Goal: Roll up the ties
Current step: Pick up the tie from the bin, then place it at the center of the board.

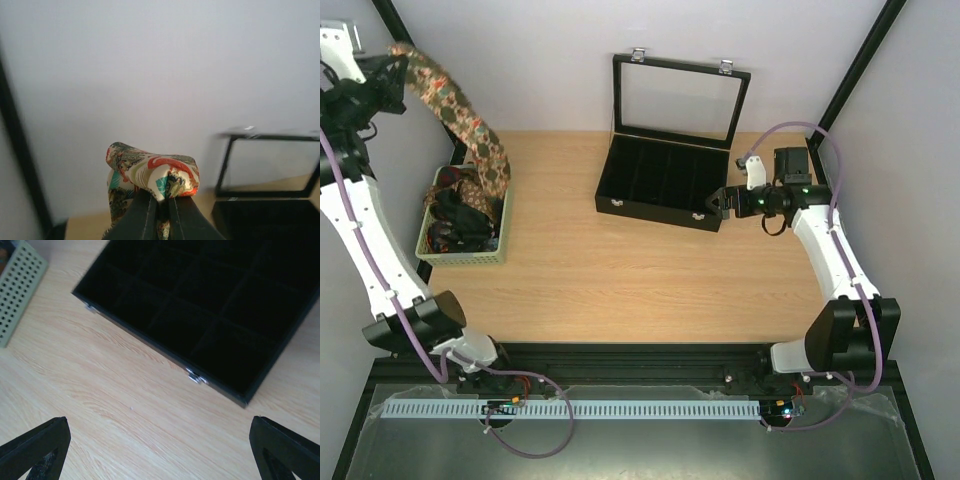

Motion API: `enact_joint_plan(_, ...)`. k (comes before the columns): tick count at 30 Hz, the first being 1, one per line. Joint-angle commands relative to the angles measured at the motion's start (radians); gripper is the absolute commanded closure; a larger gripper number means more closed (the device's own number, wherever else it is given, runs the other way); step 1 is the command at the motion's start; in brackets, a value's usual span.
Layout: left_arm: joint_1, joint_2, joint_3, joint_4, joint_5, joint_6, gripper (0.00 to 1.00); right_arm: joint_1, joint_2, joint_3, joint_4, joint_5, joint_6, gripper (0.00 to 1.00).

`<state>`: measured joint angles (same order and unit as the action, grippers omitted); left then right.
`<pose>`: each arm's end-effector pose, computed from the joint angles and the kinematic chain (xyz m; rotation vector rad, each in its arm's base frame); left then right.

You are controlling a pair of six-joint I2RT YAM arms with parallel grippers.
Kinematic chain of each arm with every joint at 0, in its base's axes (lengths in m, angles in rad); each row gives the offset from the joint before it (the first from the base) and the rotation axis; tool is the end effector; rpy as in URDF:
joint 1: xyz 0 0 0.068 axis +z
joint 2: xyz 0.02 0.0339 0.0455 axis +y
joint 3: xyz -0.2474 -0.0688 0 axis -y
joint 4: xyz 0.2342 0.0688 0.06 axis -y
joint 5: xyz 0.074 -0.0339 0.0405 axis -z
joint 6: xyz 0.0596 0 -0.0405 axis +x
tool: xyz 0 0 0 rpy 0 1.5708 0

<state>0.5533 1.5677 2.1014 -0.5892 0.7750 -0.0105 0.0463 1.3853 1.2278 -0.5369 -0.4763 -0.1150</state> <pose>0.2829 0.1257 0.5252 0.1396 1.6084 -0.2102 0.3110 0.0418 0.2979 -0.4279 2.1788 0.4997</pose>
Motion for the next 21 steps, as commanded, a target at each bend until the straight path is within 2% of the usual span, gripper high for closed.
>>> enact_joint_plan(1,-0.116,-0.067,0.025,0.267,0.102,-0.153,0.98,0.004,-0.015,0.047,0.026,-0.114,-0.023,0.02)
enact_joint_plan(7,-0.372,-0.074,0.087,0.297,0.045,-0.201,0.98,0.004,-0.021,0.028,0.09,-0.262,-0.004,0.01)
enact_joint_plan(11,-0.546,-0.083,0.043,0.299,0.003,-0.166,0.98,0.007,-0.02,-0.023,0.163,-0.364,0.018,0.01)
enact_joint_plan(14,-0.692,-0.076,-0.009,0.255,-0.008,-0.148,0.98,0.009,0.006,-0.017,0.136,-0.38,-0.011,0.01)
enact_joint_plan(17,-0.801,-0.119,-0.154,0.225,-0.075,-0.096,0.98,0.007,0.037,0.029,0.025,-0.363,-0.073,0.01)
enact_joint_plan(21,-0.788,-0.246,-0.516,0.241,-0.207,-0.041,0.98,0.007,0.047,0.046,-0.069,-0.301,-0.123,0.01)
